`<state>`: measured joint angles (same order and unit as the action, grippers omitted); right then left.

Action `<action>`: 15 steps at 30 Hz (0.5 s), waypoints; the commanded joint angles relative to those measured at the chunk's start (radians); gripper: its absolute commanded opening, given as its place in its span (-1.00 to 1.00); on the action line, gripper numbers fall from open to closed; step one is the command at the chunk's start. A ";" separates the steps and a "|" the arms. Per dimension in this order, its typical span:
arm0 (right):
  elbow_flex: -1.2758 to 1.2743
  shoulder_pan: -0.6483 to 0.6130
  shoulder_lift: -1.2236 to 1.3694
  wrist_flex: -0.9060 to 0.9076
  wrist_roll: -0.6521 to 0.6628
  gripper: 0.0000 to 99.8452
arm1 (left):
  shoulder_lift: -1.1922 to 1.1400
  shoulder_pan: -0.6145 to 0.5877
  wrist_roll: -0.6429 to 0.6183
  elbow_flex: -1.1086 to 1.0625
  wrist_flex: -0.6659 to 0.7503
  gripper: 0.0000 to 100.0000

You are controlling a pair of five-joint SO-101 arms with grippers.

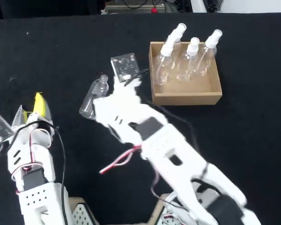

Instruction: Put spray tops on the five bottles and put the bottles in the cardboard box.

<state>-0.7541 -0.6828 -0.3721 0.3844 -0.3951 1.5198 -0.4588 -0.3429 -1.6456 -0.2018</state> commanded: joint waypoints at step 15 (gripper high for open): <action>0.588 0.018 0.657 0.002 -0.272 -0.31 | 0.011 -0.073 -0.026 0.022 0.028 -0.60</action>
<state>-0.3322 -0.6905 0.2570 0.3015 -0.6345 1.5198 -0.5140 -0.3583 -1.6456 -0.1987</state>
